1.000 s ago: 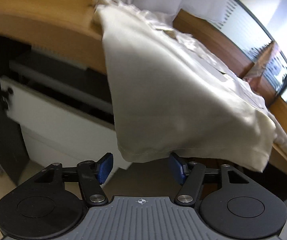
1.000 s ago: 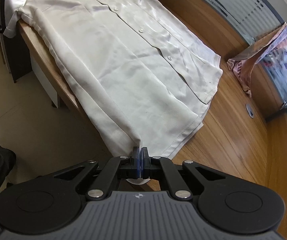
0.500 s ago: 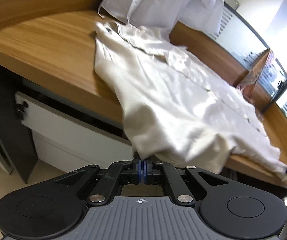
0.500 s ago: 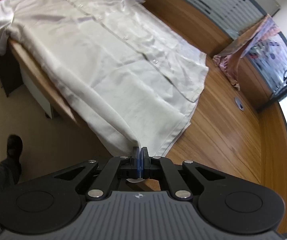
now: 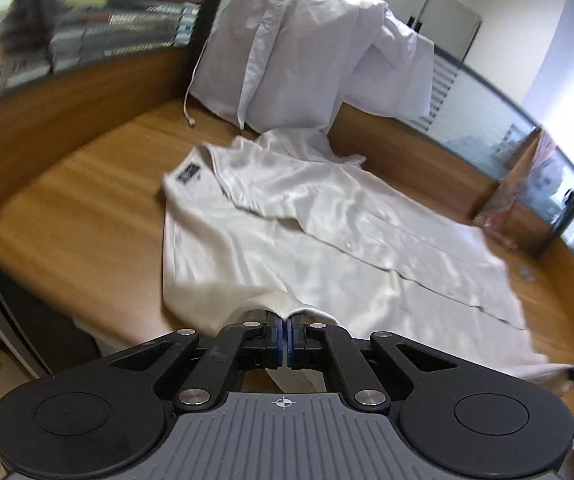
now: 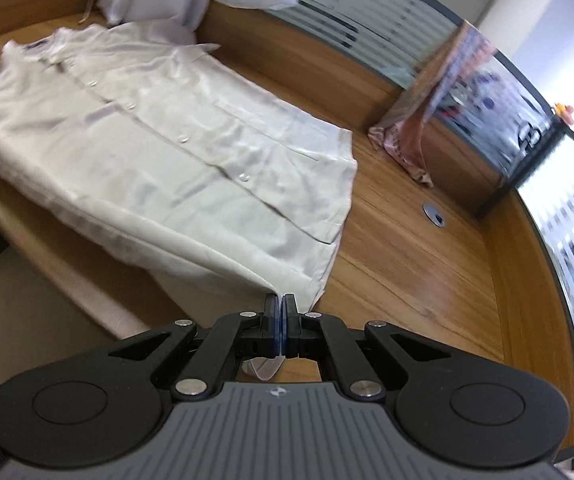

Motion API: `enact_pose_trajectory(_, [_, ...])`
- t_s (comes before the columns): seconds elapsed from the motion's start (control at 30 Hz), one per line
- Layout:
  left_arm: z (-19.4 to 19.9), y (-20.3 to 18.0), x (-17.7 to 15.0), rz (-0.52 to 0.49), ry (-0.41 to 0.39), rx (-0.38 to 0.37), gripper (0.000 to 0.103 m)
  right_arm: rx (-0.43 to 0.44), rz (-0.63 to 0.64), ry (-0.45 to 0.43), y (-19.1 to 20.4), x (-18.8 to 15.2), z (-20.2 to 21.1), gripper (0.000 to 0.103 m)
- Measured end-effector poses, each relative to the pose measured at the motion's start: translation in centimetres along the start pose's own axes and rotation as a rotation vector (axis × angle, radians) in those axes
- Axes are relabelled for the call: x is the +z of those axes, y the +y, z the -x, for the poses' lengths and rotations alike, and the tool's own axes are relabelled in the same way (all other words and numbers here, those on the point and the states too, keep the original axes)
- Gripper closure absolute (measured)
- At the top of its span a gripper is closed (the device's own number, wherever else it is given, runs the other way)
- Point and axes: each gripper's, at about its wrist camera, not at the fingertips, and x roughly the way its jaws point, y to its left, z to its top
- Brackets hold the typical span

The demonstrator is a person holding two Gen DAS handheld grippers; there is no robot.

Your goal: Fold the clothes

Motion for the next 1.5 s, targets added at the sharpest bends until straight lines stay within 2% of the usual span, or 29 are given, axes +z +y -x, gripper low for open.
enact_pose_trajectory(0.2, [-4.2, -1.9, 5.8, -0.037, 0.012, 0.07, 0.099, -0.035, -0.048, 0.018, -0.8, 2.4, -2.0, 0.102])
enact_pose_trajectory(0.33, [-7.6, -2.8, 9.0, -0.056, 0.027, 0.062, 0.099, -0.055, -0.036, 0.045, -1.2, 4.6, -4.8, 0.102])
enact_pose_trajectory(0.53, [-13.2, -4.2, 12.5, -0.161, 0.092, 0.054, 0.099, -0.054, -0.025, 0.12, -2.2, 7.8, -9.5, 0.102])
enact_pose_trajectory(0.8, [-18.1, -4.3, 14.6, -0.228, 0.165, 0.063, 0.099, -0.035, 0.072, 0.195, -1.8, 10.6, -14.6, 0.102])
enact_pose_trajectory(1.1, [-21.7, -4.4, 15.1, -0.23, 0.222, 0.114, 0.098, 0.03, 0.177, 0.279, -2.2, 12.2, -18.9, 0.1])
enact_pose_trajectory(1.2, [-22.5, -4.5, 15.2, -0.23, 0.231, 0.127, 0.096, 0.04, 0.203, 0.287, -2.3, 12.6, -19.2, 0.085])
enact_pose_trajectory(1.27, [-22.6, -4.6, 15.4, -0.223, 0.223, 0.14, 0.079, 0.07, 0.209, 0.275, -2.4, 13.2, -18.7, 0.071])
enact_pose_trajectory(1.3, [-22.4, -4.5, 15.6, -0.217, 0.215, 0.14, 0.074, 0.088, 0.211, 0.266, -2.5, 13.7, -18.3, 0.069])
enact_pose_trajectory(1.37, [-21.7, -4.4, 16.0, -0.216, 0.196, 0.128, 0.053, 0.14, 0.205, 0.24, -2.5, 14.7, -17.4, 0.068])
enact_pose_trajectory(1.5, [-20.4, -4.0, 16.6, -0.264, 0.191, 0.125, 0.051, 0.298, 0.189, 0.172, -1.5, 16.9, -15.5, 0.066])
